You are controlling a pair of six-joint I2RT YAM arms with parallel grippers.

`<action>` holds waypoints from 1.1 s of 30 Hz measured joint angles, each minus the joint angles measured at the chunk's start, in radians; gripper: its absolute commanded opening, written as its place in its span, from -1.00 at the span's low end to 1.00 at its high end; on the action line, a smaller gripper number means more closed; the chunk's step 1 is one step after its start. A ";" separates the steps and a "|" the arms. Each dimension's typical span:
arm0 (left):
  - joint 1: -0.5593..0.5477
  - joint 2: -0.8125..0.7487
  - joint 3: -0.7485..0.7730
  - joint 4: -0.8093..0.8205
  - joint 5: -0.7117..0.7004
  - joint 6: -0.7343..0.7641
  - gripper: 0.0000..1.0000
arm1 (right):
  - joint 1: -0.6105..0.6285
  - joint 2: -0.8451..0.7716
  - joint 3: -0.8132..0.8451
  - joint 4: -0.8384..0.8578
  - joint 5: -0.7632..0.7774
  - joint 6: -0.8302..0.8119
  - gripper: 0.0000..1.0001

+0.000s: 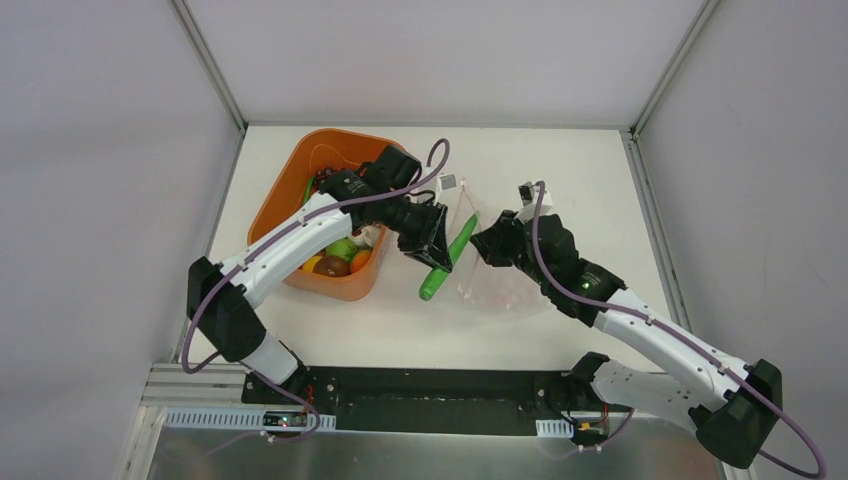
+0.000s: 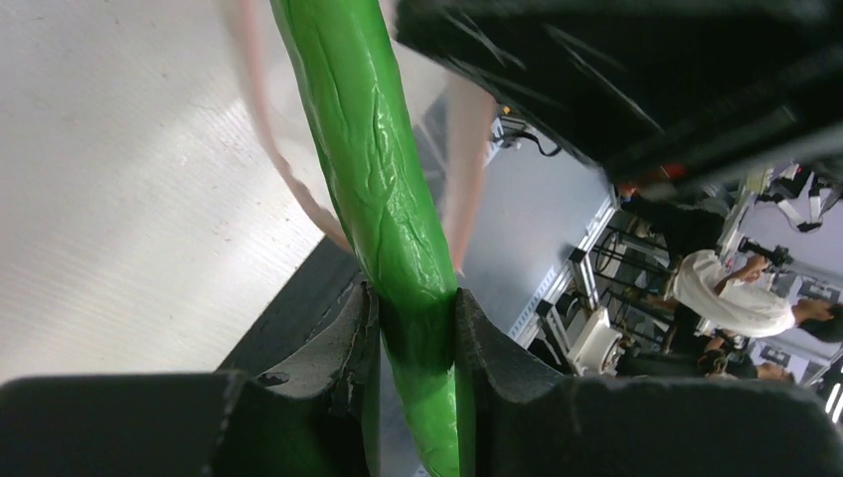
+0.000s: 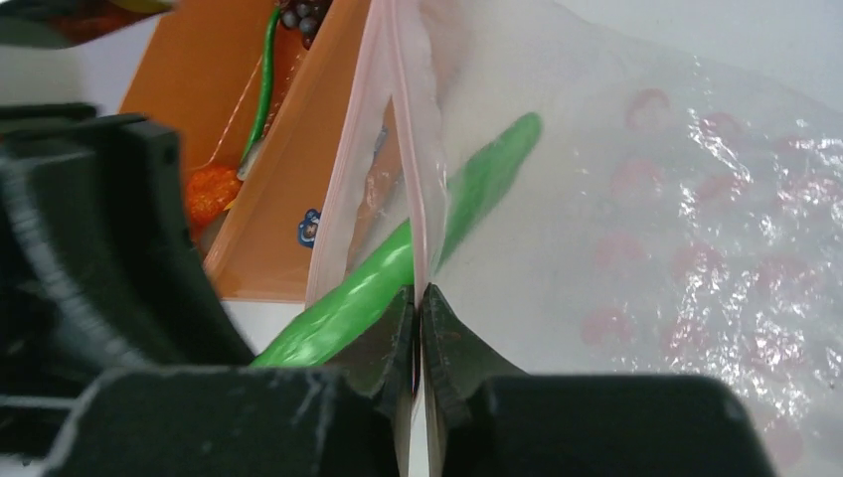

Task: Place the food in the zip-top bag and seal the zipper
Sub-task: Place the fake vegetable in the zipper food storage bag.

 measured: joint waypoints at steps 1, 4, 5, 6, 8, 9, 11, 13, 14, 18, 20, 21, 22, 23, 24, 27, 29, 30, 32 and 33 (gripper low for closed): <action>0.000 0.022 0.012 -0.002 -0.007 -0.006 -1.00 | 0.000 -0.005 -0.001 0.003 -0.008 -0.006 -0.86; 0.000 0.085 0.031 -0.013 -0.039 -0.034 -0.91 | 0.000 -0.029 -0.010 0.011 -0.027 -0.031 -0.86; 0.000 0.102 0.036 -0.027 -0.055 -0.040 -0.87 | 0.000 -0.037 -0.015 0.014 -0.031 -0.039 -0.87; -0.001 0.113 0.042 -0.037 -0.068 -0.043 -0.86 | 0.000 -0.045 -0.021 0.015 -0.034 -0.045 -0.87; -0.001 0.128 0.057 -0.054 -0.088 -0.051 -0.81 | 0.000 -0.062 -0.036 0.023 -0.041 -0.057 -0.88; -0.001 0.132 0.066 -0.060 -0.089 -0.056 -0.77 | 0.000 -0.072 -0.047 0.031 -0.048 -0.063 -0.88; -0.001 0.137 0.090 -0.063 -0.088 -0.062 -0.70 | 0.000 -0.090 -0.064 0.048 -0.068 -0.073 -0.89; -0.005 0.142 0.119 -0.062 -0.088 -0.066 -0.64 | 0.000 -0.103 -0.074 0.068 -0.091 -0.079 -0.89; -0.008 0.144 0.132 -0.061 -0.088 -0.066 -0.59 | 0.000 -0.106 -0.077 0.077 -0.099 -0.082 -0.89; -0.019 0.150 0.165 -0.060 -0.083 -0.065 -0.32 | 0.000 -0.108 -0.084 0.107 -0.119 -0.084 -0.89; -0.020 0.150 0.166 -0.062 -0.095 -0.062 -0.19 | 0.000 -0.113 -0.092 0.117 -0.119 -0.083 -0.90; -0.020 0.150 0.166 -0.064 -0.106 -0.059 -0.09 | 0.000 -0.116 -0.098 0.121 -0.117 -0.082 -0.89; -0.020 0.150 0.166 -0.066 -0.114 -0.057 0.02 | 0.000 -0.122 -0.105 0.124 -0.114 -0.080 -0.90; -0.020 0.150 0.166 -0.069 -0.122 -0.056 0.11 | 0.000 -0.127 -0.113 0.127 -0.109 -0.077 -0.90; -0.020 0.150 0.166 -0.071 -0.130 -0.051 0.20 | 0.000 -0.132 -0.119 0.128 -0.104 -0.073 -0.89; -0.020 0.147 0.166 -0.061 -0.147 -0.049 0.27 | 0.000 -0.145 -0.135 0.140 -0.084 -0.055 -0.90; -0.021 0.139 0.165 -0.050 -0.157 -0.049 0.27 | 0.000 -0.150 -0.143 0.152 -0.070 -0.035 -0.92; -0.021 0.129 0.164 -0.042 -0.163 -0.049 0.27 | 0.000 -0.150 -0.144 0.156 -0.064 -0.023 -0.93; -0.020 0.106 0.161 -0.031 -0.172 -0.049 0.27 | -0.004 -0.151 -0.145 0.166 -0.050 0.010 -0.94; -0.020 0.089 0.156 -0.024 -0.179 -0.048 0.27 | -0.010 -0.154 -0.145 0.169 -0.047 0.032 -0.94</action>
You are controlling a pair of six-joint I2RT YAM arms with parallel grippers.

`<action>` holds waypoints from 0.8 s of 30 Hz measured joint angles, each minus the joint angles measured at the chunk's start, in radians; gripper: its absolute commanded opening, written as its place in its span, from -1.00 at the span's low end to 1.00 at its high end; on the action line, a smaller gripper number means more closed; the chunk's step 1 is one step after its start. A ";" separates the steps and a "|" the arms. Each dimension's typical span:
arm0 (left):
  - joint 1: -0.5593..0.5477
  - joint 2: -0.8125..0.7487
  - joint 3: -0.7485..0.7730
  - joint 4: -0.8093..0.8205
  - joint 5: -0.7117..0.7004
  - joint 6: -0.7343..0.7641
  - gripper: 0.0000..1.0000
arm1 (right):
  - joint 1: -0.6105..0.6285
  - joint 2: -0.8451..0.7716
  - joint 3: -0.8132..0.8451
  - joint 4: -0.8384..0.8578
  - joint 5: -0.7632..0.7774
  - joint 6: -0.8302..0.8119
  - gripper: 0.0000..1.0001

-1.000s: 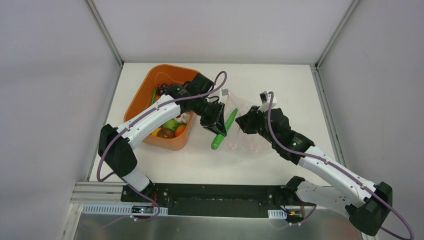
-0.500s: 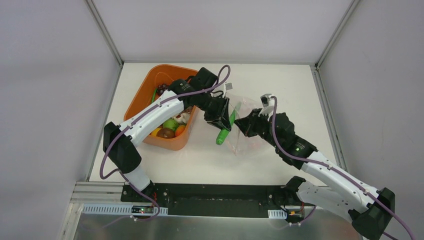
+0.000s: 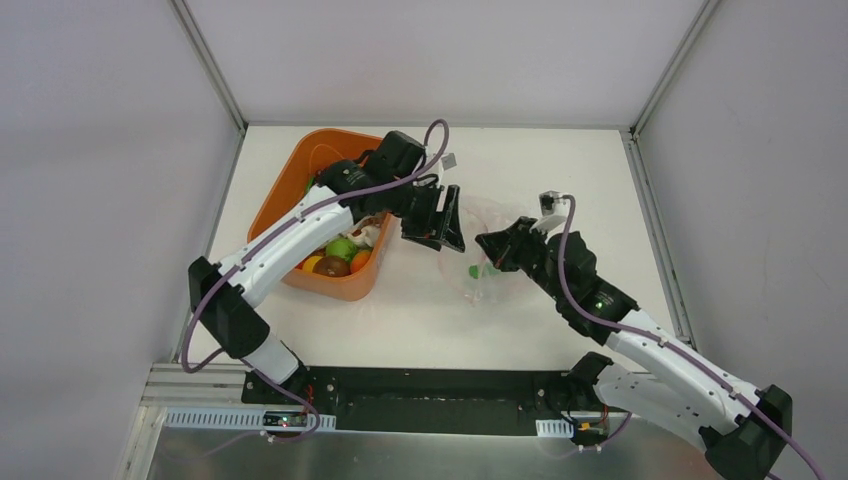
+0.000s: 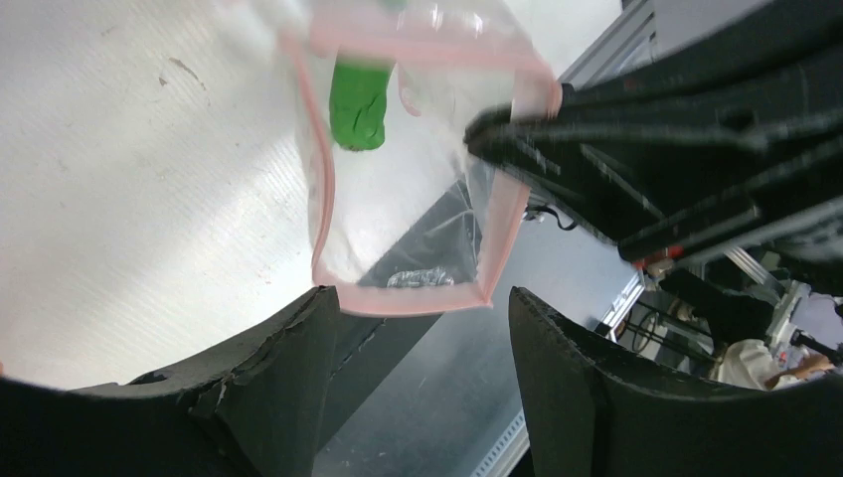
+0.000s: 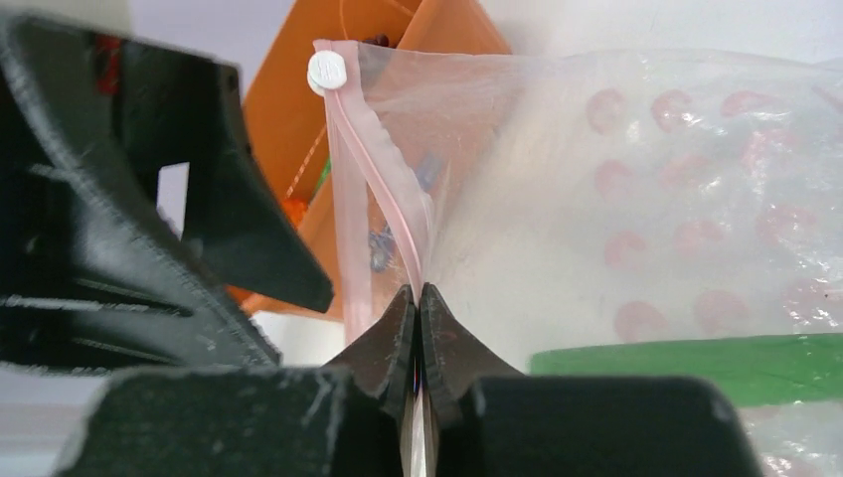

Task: Place the food in the zip-top bag and seal the zipper
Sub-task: Place the fake vegetable in the zipper food storage bag.

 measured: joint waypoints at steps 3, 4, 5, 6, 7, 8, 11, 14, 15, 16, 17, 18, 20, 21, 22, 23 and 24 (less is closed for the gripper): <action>0.000 -0.071 -0.024 0.024 -0.034 0.000 0.29 | -0.039 -0.032 0.000 0.005 0.003 0.055 -0.93; 0.000 -0.105 -0.037 0.035 -0.047 0.001 0.35 | -0.055 -0.049 0.001 0.006 0.005 0.064 -0.92; 0.000 -0.142 -0.053 0.049 -0.064 0.004 0.40 | -0.069 -0.064 0.005 0.006 0.006 0.070 -0.91; 0.000 -0.174 -0.065 0.058 -0.085 0.008 0.46 | -0.082 -0.078 0.011 0.006 0.010 0.070 -0.90; 0.000 -0.219 -0.084 0.069 -0.121 0.014 0.52 | -0.091 -0.087 0.023 0.006 0.017 0.066 -0.90; 0.000 -0.254 -0.095 0.071 -0.158 0.020 0.58 | -0.097 -0.092 0.036 0.006 0.024 0.056 -0.90; 0.001 -0.355 -0.130 0.069 -0.316 0.046 0.81 | -0.101 -0.089 0.067 0.002 0.041 0.024 -0.90; 0.015 -0.419 -0.181 0.068 -0.475 0.060 0.95 | -0.101 -0.078 0.068 -0.016 0.040 0.008 -0.90; 0.026 -0.435 -0.204 0.065 -0.522 0.063 0.97 | -0.101 -0.074 0.064 -0.022 0.039 0.006 -0.90; 0.044 -0.449 -0.230 0.066 -0.568 0.065 0.97 | -0.101 -0.073 0.058 -0.027 0.037 0.005 -0.90; 0.067 -0.459 -0.256 0.065 -0.603 0.064 0.98 | -0.101 -0.072 0.049 -0.029 0.034 0.005 -0.90; 0.093 -0.465 -0.281 0.066 -0.639 0.063 0.98 | -0.101 -0.072 0.040 -0.033 0.032 0.006 -0.90; 0.167 -0.469 -0.330 0.067 -0.689 0.053 0.98 | -0.101 -0.071 0.022 -0.036 0.026 0.007 -0.90; 0.195 -0.469 -0.347 0.069 -0.709 0.047 0.98 | -0.101 -0.068 0.017 -0.037 0.022 0.007 -0.90; 0.230 -0.469 -0.370 0.080 -0.737 0.038 0.98 | -0.101 -0.064 0.014 -0.039 0.018 0.008 -0.90; 0.255 -0.469 -0.398 0.095 -0.773 0.024 0.97 | -0.101 -0.057 0.014 -0.042 0.014 0.008 -0.89; 0.284 -0.468 -0.407 0.101 -0.789 0.016 0.98 | -0.101 -0.052 0.014 -0.042 0.011 0.008 -0.89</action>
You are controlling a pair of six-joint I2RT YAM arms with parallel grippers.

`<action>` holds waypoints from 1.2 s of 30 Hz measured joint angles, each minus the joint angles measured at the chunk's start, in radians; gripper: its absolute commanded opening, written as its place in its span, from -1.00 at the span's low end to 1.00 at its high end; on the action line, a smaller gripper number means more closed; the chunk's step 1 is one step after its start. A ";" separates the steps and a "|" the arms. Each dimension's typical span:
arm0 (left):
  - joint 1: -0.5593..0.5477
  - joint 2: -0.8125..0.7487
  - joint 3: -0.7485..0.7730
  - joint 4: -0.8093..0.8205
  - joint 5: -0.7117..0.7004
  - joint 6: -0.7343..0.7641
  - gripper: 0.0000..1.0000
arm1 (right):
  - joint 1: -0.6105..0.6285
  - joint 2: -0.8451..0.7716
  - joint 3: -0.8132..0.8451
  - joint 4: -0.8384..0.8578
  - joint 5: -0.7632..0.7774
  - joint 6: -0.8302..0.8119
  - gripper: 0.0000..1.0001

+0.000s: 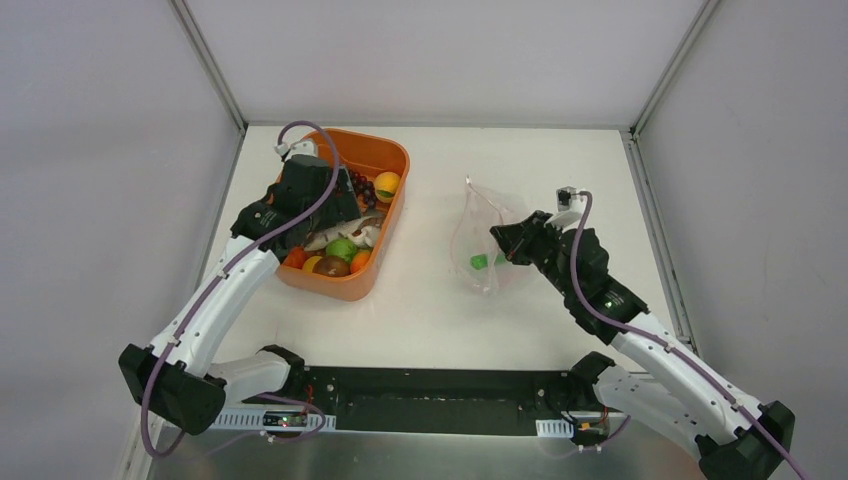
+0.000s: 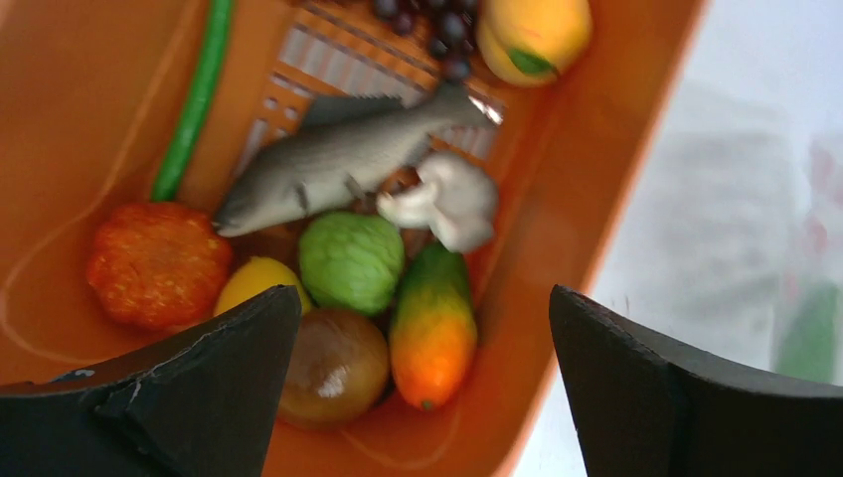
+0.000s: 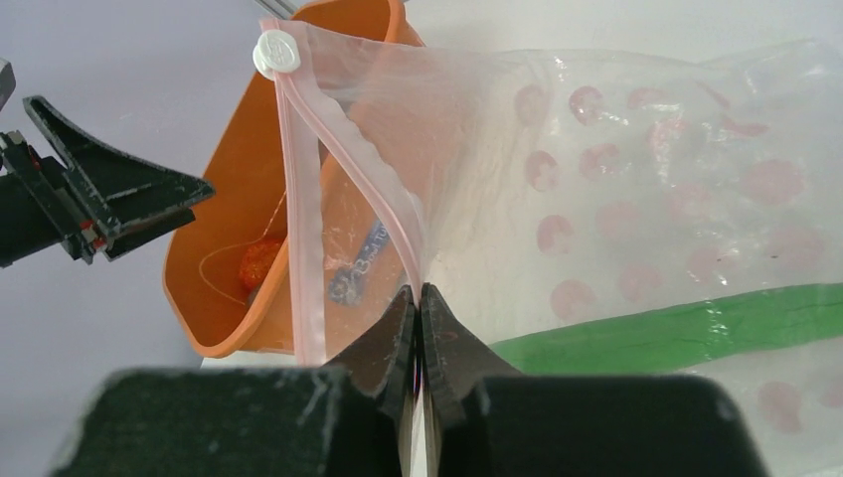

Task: Place the food in the zip-top bag and seal the zipper
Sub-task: Place the fake vegetable in the zipper food storage bag, then pick up the fake fruit from the bin.

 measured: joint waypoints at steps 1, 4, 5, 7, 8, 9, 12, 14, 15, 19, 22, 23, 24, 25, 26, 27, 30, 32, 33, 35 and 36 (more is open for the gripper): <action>0.025 0.004 -0.018 0.024 -0.029 -0.014 0.98 | 0.000 0.005 0.000 0.000 -0.003 -0.001 -0.89; 0.047 0.034 -0.040 0.092 -0.119 -0.061 0.98 | 0.000 0.024 0.000 0.000 -0.013 -0.003 -0.89; 0.053 0.057 -0.040 0.126 -0.155 -0.083 0.98 | 0.000 0.030 0.000 0.000 -0.017 -0.003 -0.89; 0.056 0.100 -0.040 0.185 -0.202 -0.116 0.98 | 0.000 0.039 0.000 0.000 -0.024 -0.006 -0.89; 0.063 0.130 -0.040 0.224 -0.225 -0.142 0.98 | 0.000 0.043 0.000 0.000 -0.027 -0.006 -0.89; 0.069 0.154 -0.040 0.245 -0.236 -0.158 0.98 | 0.000 0.045 0.000 0.000 -0.029 -0.006 -0.88; 0.106 0.252 -0.031 0.291 -0.240 -0.220 0.98 | 0.000 0.048 0.000 0.000 -0.031 -0.006 -0.88; 0.132 0.333 -0.003 0.299 -0.237 -0.260 0.98 | 0.000 0.048 0.000 0.000 -0.031 -0.006 -0.88; 0.142 0.375 0.010 0.312 -0.236 -0.277 0.98 | 0.000 0.048 0.000 -0.001 -0.030 -0.006 -0.88; 0.164 0.497 0.037 0.350 -0.242 -0.362 0.98 | 0.000 0.048 0.000 0.000 -0.030 -0.006 -0.87; 0.163 0.546 0.041 0.387 -0.257 -0.419 0.97 | 0.000 0.052 0.000 0.000 -0.029 -0.008 -0.86; 0.163 0.564 0.052 0.393 -0.271 -0.433 0.94 | 0.000 0.056 0.000 0.000 -0.029 -0.009 -0.86; 0.163 0.585 0.072 0.397 -0.282 -0.449 0.91 | 0.000 0.061 0.000 0.000 -0.029 -0.010 -0.86; 0.163 0.605 0.092 0.400 -0.295 -0.457 0.88 | 0.000 0.069 0.000 0.000 -0.029 -0.011 -0.86; 0.164 0.631 0.122 0.401 -0.307 -0.469 0.86 | 0.000 0.075 0.000 0.000 -0.029 -0.011 -0.86; 0.164 0.656 0.152 0.406 -0.316 -0.480 0.83 | 0.000 0.083 0.000 0.000 -0.029 -0.013 -0.86; 0.169 0.719 0.215 0.420 -0.335 -0.515 0.72 | 0.000 0.105 0.000 0.000 -0.029 -0.016 -0.86; 0.173 0.751 0.229 0.430 -0.338 -0.534 0.71 | 0.000 0.113 0.000 0.000 -0.029 -0.018 -0.86; 0.177 0.769 0.236 0.431 -0.337 -0.539 0.71 | 0.000 0.115 0.000 0.000 -0.029 -0.019 -0.86; 0.184 0.811 0.254 0.425 -0.335 -0.551 0.69 | 0.000 0.115 0.000 0.000 -0.027 -0.022 -0.85; 0.189 0.827 0.256 0.422 -0.332 -0.557 0.66 | 0.000 0.115 0.000 0.000 -0.027 -0.024 -0.85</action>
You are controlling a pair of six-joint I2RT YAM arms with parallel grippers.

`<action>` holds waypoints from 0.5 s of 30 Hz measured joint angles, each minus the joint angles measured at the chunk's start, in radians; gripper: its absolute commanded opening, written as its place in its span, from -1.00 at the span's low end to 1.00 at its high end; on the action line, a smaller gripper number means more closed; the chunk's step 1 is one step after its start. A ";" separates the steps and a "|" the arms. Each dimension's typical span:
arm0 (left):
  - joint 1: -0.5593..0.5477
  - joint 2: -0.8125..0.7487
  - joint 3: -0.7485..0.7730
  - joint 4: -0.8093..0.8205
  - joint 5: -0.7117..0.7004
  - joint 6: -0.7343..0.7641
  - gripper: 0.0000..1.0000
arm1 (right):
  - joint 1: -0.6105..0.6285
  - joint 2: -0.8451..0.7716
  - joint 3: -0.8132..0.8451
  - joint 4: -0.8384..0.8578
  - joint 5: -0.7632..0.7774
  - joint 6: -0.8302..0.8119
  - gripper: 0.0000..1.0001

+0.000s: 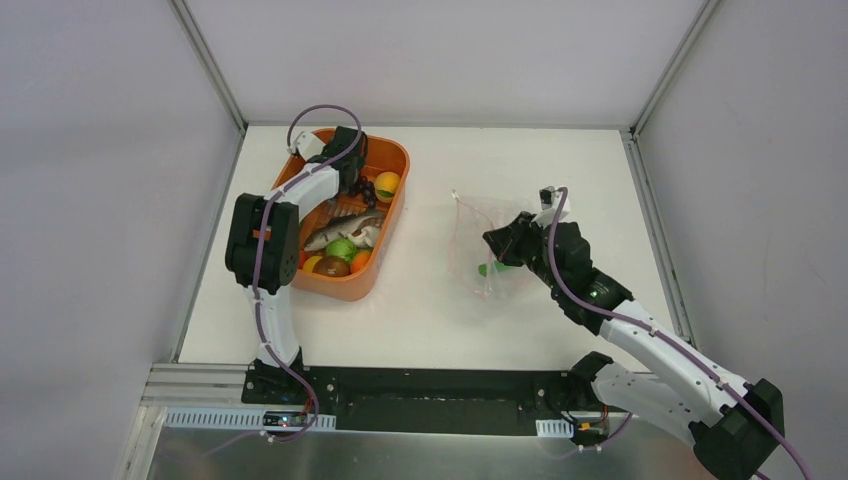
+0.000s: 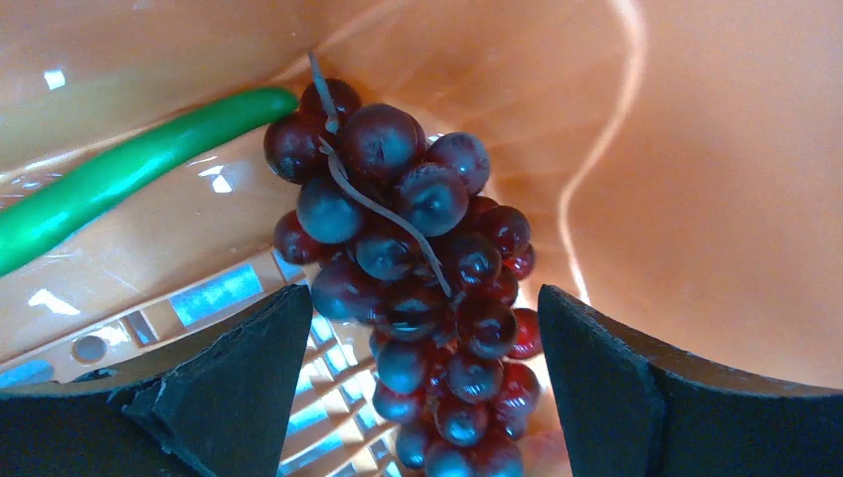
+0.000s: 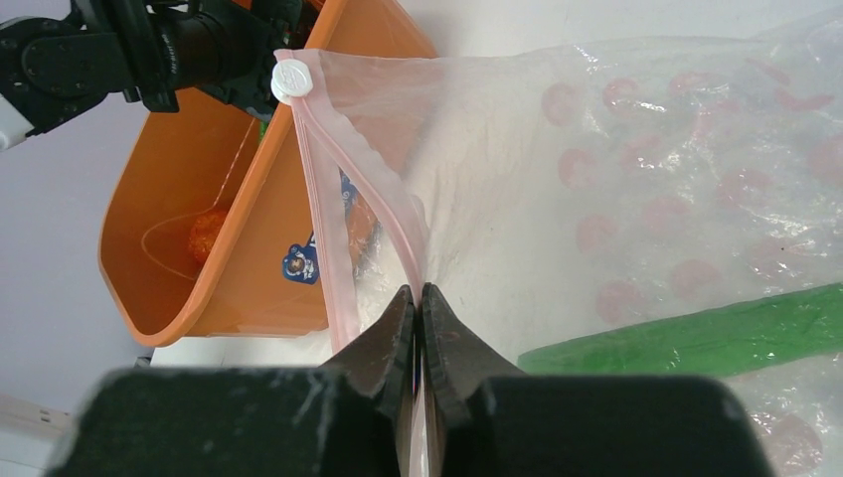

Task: Place the food in the zip-top bag and seal the zipper
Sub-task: Pick up the fake fruit from the bin.

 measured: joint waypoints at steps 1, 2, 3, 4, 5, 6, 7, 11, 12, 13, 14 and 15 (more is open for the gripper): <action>0.001 0.012 0.000 -0.006 0.005 -0.007 0.63 | 0.000 0.000 0.000 0.000 0.000 -0.002 -0.85; 0.003 0.022 -0.002 -0.010 0.009 -0.020 0.60 | 0.000 0.000 0.000 0.000 0.000 -0.005 -0.85; 0.007 0.029 -0.003 -0.012 0.011 -0.027 0.56 | 0.000 0.000 0.000 0.000 0.000 -0.006 -0.85; 0.008 0.035 -0.010 -0.011 0.016 -0.039 0.51 | 0.000 0.000 0.000 0.000 0.000 -0.008 -0.85; 0.010 0.037 -0.014 -0.011 0.021 -0.049 0.39 | 0.000 0.000 0.000 0.000 0.000 -0.010 -0.85; 0.015 0.040 -0.015 -0.011 0.034 -0.056 0.22 | 0.000 0.000 0.000 0.000 0.000 -0.011 -0.85; 0.021 0.045 -0.012 -0.008 0.050 -0.063 0.06 | 0.000 -0.002 0.000 0.000 0.000 -0.012 -0.85; 0.048 0.064 0.004 0.006 0.135 -0.072 -0.49 | 0.000 -0.013 0.000 0.000 0.000 -0.013 -0.85; 0.052 0.061 0.002 0.017 0.146 -0.072 -0.57 | 0.000 -0.018 0.000 0.000 0.000 -0.013 -0.84; 0.053 0.053 -0.010 0.040 0.163 -0.067 -0.70 | 0.000 -0.023 0.000 0.000 0.000 -0.013 -0.84; 0.053 0.045 -0.022 0.053 0.174 -0.060 -0.86 | 0.000 -0.028 0.000 0.000 0.000 -0.013 -0.84; 0.053 0.032 -0.043 0.074 0.192 -0.045 -0.92 | 0.000 -0.035 0.000 -0.001 0.000 -0.012 -0.84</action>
